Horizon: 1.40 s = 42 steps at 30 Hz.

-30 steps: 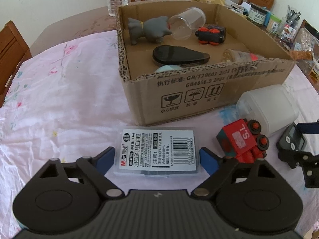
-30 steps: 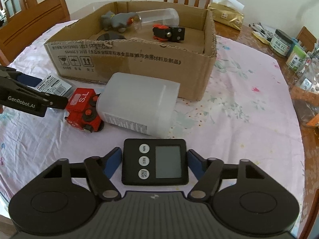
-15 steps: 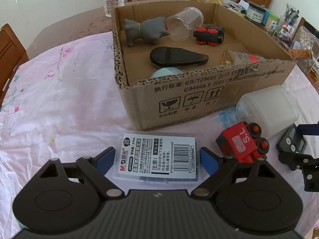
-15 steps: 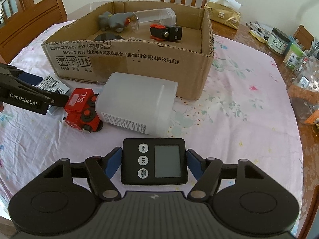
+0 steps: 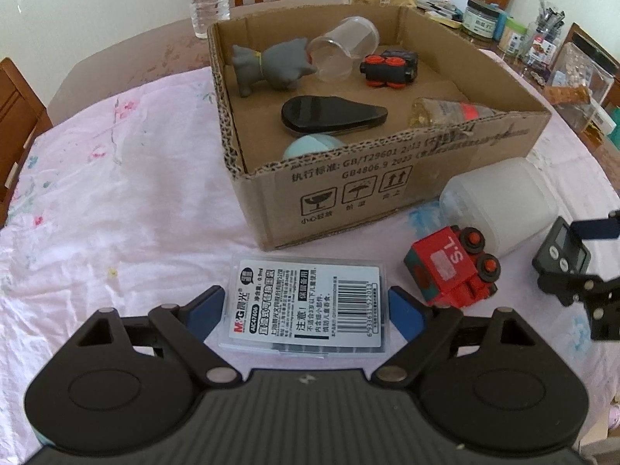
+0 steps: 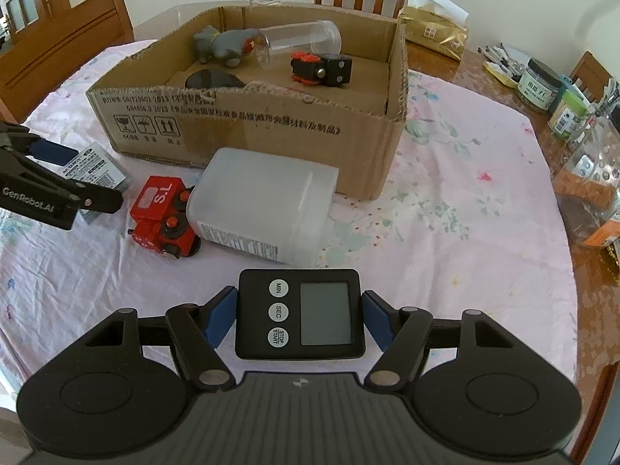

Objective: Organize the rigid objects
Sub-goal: 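Carry the card pack and timer into the cardboard box and release both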

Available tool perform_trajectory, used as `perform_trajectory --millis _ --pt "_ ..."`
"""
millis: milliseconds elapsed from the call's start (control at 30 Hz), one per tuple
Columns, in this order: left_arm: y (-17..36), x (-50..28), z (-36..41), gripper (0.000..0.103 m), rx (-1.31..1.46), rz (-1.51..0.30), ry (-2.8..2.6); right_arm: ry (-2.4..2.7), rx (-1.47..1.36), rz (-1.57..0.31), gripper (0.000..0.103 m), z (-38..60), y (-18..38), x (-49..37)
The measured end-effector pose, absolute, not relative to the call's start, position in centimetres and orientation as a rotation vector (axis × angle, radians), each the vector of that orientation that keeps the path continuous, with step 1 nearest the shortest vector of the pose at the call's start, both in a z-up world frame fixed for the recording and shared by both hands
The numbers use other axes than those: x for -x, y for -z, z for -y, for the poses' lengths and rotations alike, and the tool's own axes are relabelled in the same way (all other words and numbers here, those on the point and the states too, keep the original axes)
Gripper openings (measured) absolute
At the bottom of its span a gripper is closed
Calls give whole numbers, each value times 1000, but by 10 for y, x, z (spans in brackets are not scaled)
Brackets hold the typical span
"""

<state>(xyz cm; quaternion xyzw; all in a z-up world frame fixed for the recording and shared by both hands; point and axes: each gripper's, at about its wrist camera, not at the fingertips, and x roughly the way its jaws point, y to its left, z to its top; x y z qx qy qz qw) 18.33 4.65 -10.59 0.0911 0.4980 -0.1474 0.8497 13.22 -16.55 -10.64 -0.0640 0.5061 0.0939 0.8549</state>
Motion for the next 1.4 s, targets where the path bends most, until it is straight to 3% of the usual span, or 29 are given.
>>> perform_trajectory --millis 633,1100,1233,1400 --pt "29 -165 -41 89 -204 -987 368 -321 217 -911 74 183 25 -176" --pt "2 -161 -45 89 -171 -938 291 -348 246 -916 75 163 41 -257" --pt "-1 -166 -45 89 -162 -930 275 -334 217 -906 98 162 44 -261" --pt "-5 -178 -41 89 -166 -909 279 -313 185 -895 103 165 37 -252"
